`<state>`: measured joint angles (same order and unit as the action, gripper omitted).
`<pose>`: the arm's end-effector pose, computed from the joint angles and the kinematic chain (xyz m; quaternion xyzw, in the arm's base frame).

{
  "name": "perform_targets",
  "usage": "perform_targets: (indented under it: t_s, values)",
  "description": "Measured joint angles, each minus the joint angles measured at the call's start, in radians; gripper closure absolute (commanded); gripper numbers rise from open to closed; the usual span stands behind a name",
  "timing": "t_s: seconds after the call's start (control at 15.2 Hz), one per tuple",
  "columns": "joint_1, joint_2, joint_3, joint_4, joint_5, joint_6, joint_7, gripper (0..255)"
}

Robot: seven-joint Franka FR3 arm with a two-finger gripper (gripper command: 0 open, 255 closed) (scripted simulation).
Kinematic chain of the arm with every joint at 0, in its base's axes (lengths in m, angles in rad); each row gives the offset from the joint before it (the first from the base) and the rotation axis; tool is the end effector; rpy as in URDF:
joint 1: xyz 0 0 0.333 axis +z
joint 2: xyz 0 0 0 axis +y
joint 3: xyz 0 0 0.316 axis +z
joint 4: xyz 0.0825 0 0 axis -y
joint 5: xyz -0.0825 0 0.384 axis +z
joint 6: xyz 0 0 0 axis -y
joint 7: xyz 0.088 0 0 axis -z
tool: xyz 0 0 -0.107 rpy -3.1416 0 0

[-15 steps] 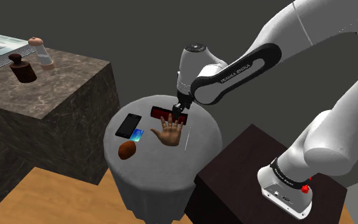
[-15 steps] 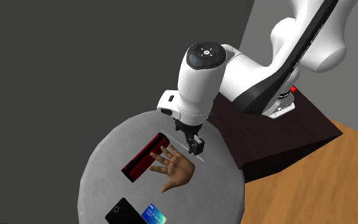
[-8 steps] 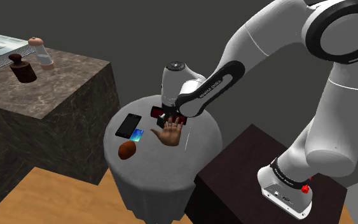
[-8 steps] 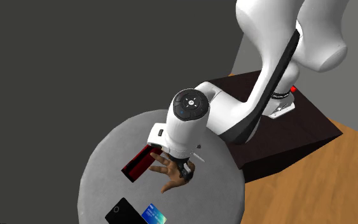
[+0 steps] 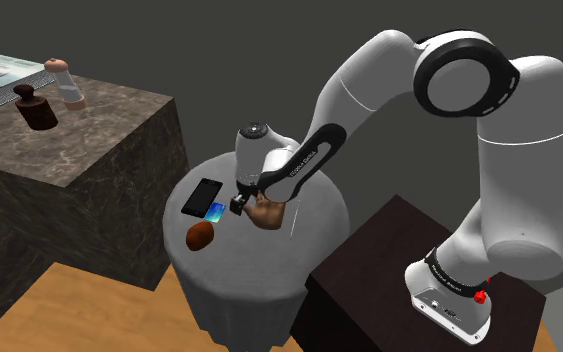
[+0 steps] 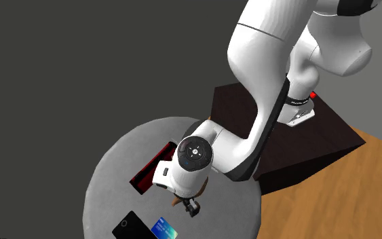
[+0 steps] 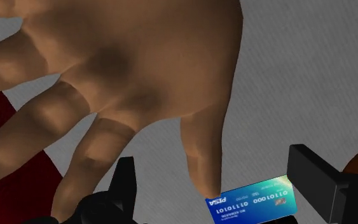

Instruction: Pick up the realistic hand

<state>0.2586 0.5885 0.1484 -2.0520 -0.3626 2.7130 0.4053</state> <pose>0.5421 0.2473 0.1561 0.9871 0.1479 0.0570 0.0205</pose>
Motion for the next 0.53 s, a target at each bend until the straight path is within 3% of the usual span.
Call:
perform_targets:
  t_s: [0.4, 0.46, 0.53]
  values:
    - [0.020, 0.074, -0.026, 0.032, -0.024, 0.052, 0.019, 0]
    - [0.023, 0.082, -0.028, 0.038, -0.025, 0.055, 0.021, 255]
    - [0.023, 0.086, -0.029, 0.038, -0.026, 0.055, 0.022, 255]
